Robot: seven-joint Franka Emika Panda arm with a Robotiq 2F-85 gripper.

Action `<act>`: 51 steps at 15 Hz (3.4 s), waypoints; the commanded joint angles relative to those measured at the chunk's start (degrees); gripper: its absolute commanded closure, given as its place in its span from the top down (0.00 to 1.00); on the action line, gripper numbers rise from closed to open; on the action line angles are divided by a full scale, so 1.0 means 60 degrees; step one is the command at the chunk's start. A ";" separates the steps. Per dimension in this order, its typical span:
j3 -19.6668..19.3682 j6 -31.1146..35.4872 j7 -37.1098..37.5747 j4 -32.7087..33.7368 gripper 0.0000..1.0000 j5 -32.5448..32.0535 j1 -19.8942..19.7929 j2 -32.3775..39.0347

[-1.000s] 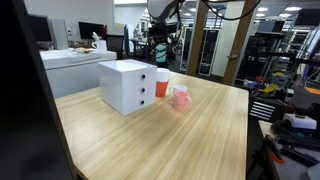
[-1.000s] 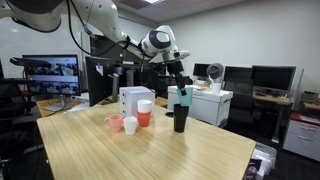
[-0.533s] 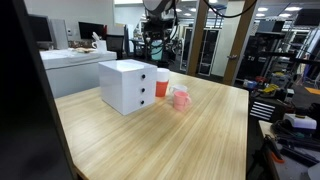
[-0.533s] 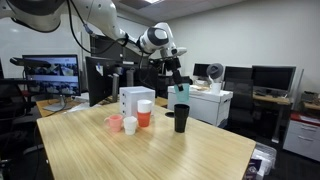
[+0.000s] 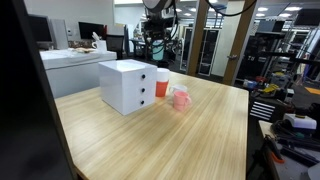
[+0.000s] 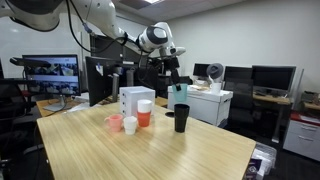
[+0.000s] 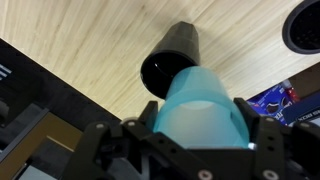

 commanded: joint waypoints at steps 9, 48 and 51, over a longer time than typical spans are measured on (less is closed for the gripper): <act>-0.0258 -0.0413 0.0065 -0.1537 0.52 0.0182 -0.0134 -0.1050; -0.0244 -0.0508 -0.0241 0.0035 0.52 0.0154 -0.0315 0.0215; -0.0227 -0.0472 -0.0240 0.0059 0.52 0.0175 -0.0303 0.0332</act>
